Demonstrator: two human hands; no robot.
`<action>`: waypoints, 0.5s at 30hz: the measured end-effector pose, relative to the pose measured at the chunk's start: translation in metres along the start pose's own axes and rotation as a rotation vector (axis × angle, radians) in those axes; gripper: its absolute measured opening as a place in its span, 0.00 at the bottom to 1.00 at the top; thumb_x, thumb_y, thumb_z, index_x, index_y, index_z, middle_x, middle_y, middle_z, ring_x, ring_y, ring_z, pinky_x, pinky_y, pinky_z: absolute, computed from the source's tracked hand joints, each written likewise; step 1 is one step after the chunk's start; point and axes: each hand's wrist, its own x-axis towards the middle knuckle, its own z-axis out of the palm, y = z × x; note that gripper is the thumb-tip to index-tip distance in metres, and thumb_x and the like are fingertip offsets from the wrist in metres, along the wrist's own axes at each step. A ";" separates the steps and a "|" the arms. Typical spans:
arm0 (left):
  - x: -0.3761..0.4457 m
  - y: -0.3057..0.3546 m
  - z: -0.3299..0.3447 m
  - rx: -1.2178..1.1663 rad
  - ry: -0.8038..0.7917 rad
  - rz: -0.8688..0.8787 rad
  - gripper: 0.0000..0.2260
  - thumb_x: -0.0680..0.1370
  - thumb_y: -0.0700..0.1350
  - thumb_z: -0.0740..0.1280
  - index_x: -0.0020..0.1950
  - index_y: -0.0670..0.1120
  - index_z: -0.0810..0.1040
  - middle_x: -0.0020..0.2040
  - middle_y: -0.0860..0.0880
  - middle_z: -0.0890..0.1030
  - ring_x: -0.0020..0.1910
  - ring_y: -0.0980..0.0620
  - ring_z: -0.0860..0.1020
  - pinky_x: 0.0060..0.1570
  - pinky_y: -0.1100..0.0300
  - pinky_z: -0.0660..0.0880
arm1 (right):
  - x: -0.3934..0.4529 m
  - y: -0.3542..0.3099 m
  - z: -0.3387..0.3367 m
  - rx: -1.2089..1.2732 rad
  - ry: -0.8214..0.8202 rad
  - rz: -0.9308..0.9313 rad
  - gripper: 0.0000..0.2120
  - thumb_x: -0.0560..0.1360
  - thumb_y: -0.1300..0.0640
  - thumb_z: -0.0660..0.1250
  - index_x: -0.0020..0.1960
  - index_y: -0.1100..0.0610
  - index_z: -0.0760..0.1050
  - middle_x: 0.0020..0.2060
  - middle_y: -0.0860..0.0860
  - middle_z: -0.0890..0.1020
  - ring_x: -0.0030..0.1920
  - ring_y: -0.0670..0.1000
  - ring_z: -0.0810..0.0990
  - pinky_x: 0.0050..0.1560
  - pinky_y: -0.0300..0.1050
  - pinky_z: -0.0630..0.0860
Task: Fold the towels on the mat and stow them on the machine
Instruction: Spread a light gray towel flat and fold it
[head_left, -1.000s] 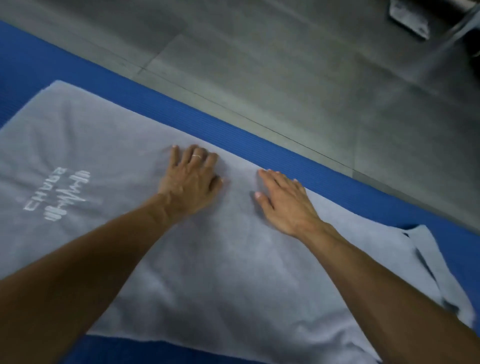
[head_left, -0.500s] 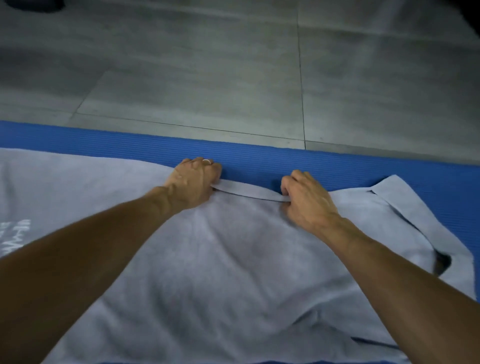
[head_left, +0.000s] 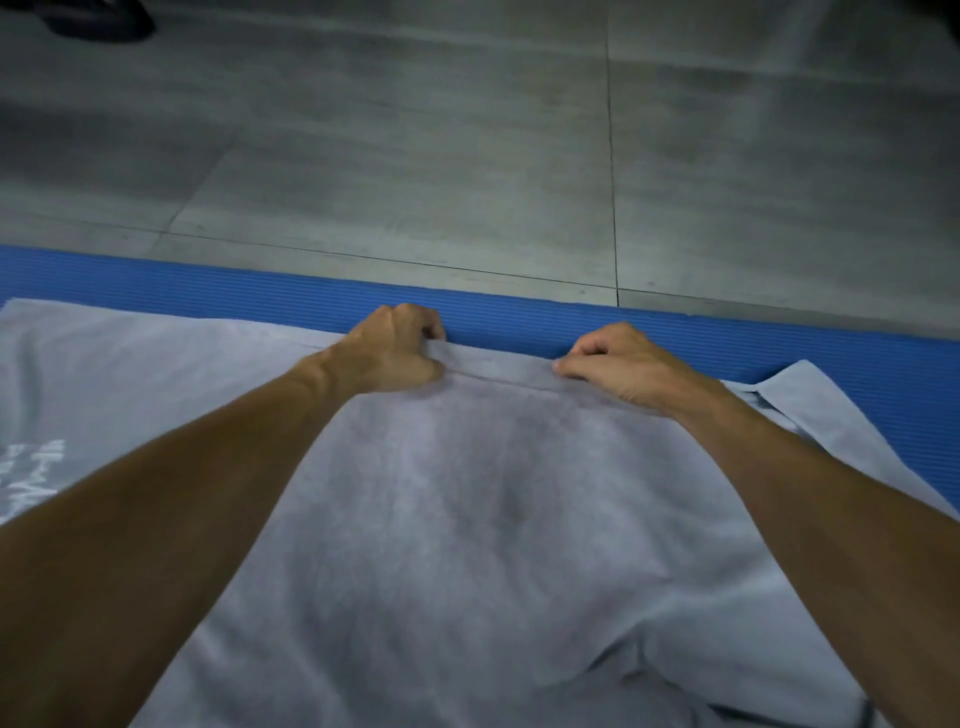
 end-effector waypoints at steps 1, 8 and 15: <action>0.004 0.001 -0.002 -0.056 -0.003 -0.008 0.08 0.71 0.44 0.70 0.49 0.51 0.78 0.46 0.52 0.79 0.46 0.51 0.76 0.41 0.62 0.69 | 0.003 0.000 -0.002 -0.003 0.016 0.001 0.08 0.71 0.51 0.71 0.39 0.55 0.81 0.38 0.49 0.82 0.40 0.48 0.78 0.41 0.43 0.71; 0.028 0.008 0.017 0.394 0.176 -0.032 0.14 0.77 0.44 0.63 0.62 0.49 0.74 0.60 0.46 0.75 0.61 0.44 0.72 0.63 0.48 0.64 | 0.019 0.007 0.013 -0.350 0.417 -0.085 0.10 0.74 0.53 0.68 0.55 0.50 0.78 0.52 0.50 0.81 0.59 0.55 0.75 0.59 0.51 0.66; 0.039 0.080 0.053 0.314 0.155 0.187 0.21 0.79 0.47 0.62 0.72 0.48 0.67 0.70 0.46 0.69 0.70 0.45 0.64 0.69 0.50 0.58 | -0.013 0.101 -0.070 -0.417 0.354 0.041 0.26 0.74 0.67 0.60 0.70 0.51 0.71 0.66 0.51 0.75 0.67 0.55 0.70 0.67 0.55 0.66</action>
